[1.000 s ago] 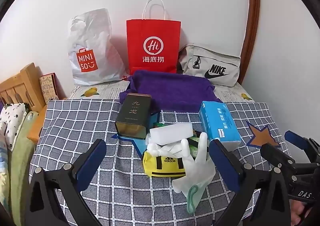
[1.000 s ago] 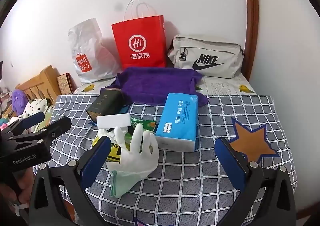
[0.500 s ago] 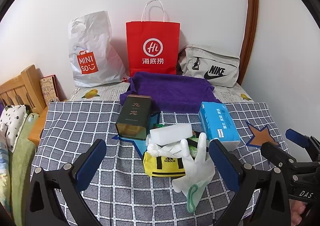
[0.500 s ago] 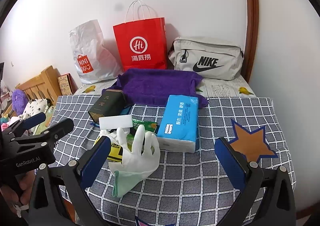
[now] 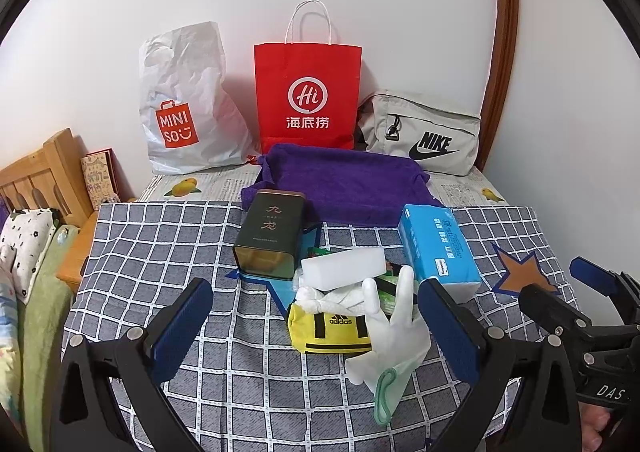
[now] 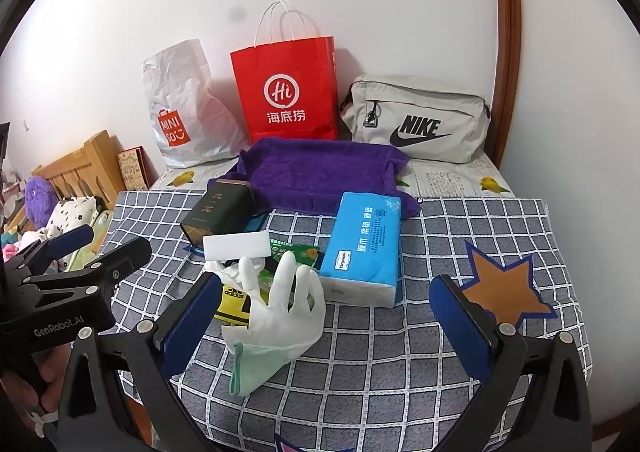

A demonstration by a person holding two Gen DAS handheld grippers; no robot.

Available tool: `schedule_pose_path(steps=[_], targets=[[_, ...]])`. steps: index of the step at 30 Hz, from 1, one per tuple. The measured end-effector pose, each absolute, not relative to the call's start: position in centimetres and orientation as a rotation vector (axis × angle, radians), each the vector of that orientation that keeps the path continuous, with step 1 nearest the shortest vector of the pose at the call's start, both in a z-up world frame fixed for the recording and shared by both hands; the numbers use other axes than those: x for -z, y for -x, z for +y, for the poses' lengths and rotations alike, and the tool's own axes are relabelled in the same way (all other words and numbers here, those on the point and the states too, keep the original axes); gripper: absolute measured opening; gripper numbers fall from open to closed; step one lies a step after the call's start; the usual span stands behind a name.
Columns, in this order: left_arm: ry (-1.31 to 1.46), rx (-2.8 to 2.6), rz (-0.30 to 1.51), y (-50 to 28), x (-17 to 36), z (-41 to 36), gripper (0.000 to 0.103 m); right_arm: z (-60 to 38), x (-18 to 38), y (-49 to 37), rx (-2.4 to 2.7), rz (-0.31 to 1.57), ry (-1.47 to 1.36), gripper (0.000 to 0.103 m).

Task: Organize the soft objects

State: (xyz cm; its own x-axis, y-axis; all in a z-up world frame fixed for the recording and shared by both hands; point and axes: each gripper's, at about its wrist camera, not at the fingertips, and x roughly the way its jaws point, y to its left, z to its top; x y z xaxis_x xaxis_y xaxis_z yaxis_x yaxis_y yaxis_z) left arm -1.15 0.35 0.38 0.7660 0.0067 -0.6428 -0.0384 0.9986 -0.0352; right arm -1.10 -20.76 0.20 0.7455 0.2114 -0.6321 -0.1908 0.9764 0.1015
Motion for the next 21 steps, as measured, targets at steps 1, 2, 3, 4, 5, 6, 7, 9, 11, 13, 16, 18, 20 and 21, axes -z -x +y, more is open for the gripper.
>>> schedule_pose_path(steps=[1, 2, 3, 4, 5, 6, 7, 9, 11, 13, 16, 18, 20, 21], targets=[[0.048, -0.026, 0.699, 1.18, -0.34, 0.43, 0.103, -20.77, -0.20, 1.08, -0.221, 0.696, -0.030, 0.103], [0.050, -0.027, 0.699, 1.26, -0.28, 0.47, 0.103, -20.76, -0.20, 1.11, -0.220, 0.696, -0.030, 0.103], [0.052, -0.025, 0.700, 1.29, -0.26, 0.52, 0.103, -20.77, -0.20, 1.11, -0.219, 0.696, -0.030, 0.103], [0.052, -0.023, 0.700, 1.33, -0.25, 0.51, 0.103, -20.79, -0.19, 1.13, -0.219, 0.696, -0.033, 0.103], [0.052, -0.023, 0.700, 1.34, -0.26, 0.53, 0.103, -20.81, -0.19, 1.12, -0.220, 0.696, -0.035, 0.103], [0.052, -0.023, 0.699, 1.39, -0.27, 0.53, 0.103, -20.79, -0.16, 1.19, -0.221, 0.696, -0.035, 0.103], [0.052, -0.023, 0.699, 1.32, -0.29, 0.53, 0.103, -20.77, -0.13, 1.24, -0.220, 0.696, -0.034, 0.103], [0.053, -0.023, 0.698, 1.36, -0.32, 0.57, 0.103, -20.73, -0.15, 1.27, -0.221, 0.695, -0.033, 0.103], [0.050, -0.023, 0.697, 1.39, -0.33, 0.57, 0.103, -20.70, -0.13, 1.29, -0.222, 0.696, -0.034, 0.103], [0.050, -0.023, 0.697, 1.40, -0.36, 0.56, 0.103, -20.59, -0.13, 1.32, -0.223, 0.694, -0.031, 0.103], [0.049, -0.023, 0.697, 1.43, -0.34, 0.54, 0.103, -20.57, -0.09, 1.34, -0.224, 0.696, -0.032, 0.103], [0.049, -0.023, 0.697, 1.52, -0.42, 0.54, 0.103, -20.56, -0.08, 1.35, -0.224, 0.696, -0.031, 0.103], [0.049, -0.023, 0.697, 1.48, -0.37, 0.54, 0.103, -20.56, -0.04, 1.36, -0.224, 0.696, -0.032, 0.103], [0.049, -0.023, 0.697, 1.48, -0.38, 0.54, 0.103, -20.54, -0.05, 1.36, -0.223, 0.696, -0.031, 0.103]])
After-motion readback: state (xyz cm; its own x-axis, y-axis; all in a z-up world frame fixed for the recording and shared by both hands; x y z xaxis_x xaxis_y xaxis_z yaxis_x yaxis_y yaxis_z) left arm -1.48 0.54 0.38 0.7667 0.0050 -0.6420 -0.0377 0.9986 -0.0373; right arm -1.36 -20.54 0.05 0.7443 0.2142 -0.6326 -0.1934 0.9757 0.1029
